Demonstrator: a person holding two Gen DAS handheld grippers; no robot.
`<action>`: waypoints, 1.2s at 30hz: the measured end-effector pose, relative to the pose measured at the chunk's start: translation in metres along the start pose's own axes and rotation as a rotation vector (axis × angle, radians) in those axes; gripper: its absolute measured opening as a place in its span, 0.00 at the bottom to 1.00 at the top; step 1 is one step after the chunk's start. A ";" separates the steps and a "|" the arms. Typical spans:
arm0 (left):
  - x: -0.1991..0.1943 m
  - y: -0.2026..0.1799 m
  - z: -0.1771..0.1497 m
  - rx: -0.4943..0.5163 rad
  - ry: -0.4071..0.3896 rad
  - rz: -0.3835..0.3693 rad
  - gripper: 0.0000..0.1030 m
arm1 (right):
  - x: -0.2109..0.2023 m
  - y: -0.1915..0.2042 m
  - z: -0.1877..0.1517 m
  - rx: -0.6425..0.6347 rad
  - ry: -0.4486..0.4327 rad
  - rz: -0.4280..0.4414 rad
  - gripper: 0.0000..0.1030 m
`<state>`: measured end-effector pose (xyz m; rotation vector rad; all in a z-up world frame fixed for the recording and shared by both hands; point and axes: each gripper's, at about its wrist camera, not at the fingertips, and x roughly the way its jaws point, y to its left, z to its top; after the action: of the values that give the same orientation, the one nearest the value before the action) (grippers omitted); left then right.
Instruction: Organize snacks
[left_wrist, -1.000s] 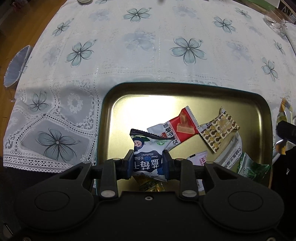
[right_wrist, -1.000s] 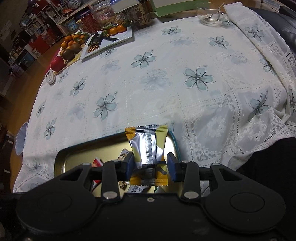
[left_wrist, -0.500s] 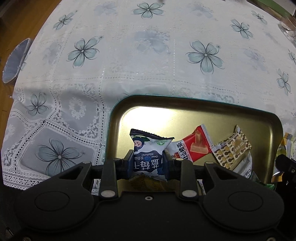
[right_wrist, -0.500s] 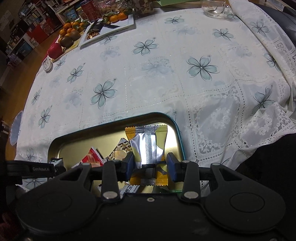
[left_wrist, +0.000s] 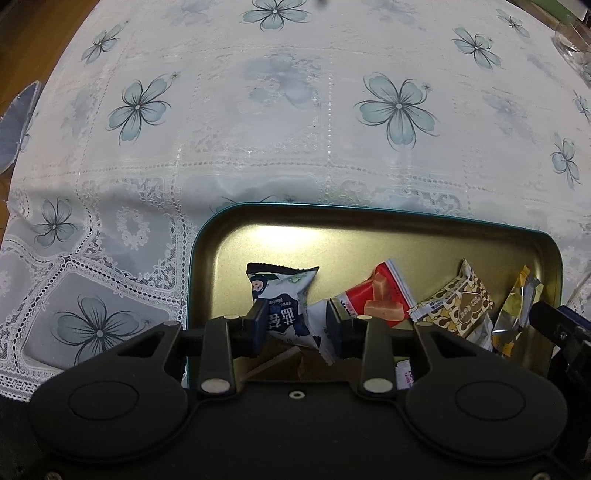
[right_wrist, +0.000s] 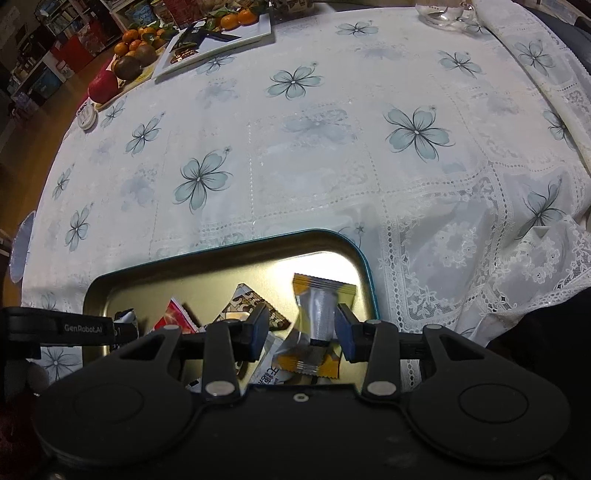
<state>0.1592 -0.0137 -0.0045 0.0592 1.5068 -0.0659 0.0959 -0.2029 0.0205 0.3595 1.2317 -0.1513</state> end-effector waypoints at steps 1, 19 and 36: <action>-0.001 -0.001 -0.001 0.000 -0.003 0.000 0.43 | 0.000 0.001 0.000 -0.002 -0.001 0.000 0.41; -0.023 -0.015 -0.069 0.019 -0.058 0.012 0.43 | -0.032 0.010 -0.051 -0.058 -0.020 0.018 0.41; -0.044 -0.020 -0.152 0.045 -0.202 0.050 0.43 | -0.060 -0.004 -0.129 -0.067 -0.067 -0.007 0.41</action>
<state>0.0035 -0.0212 0.0297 0.1221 1.3014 -0.0637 -0.0402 -0.1664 0.0399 0.2901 1.1687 -0.1267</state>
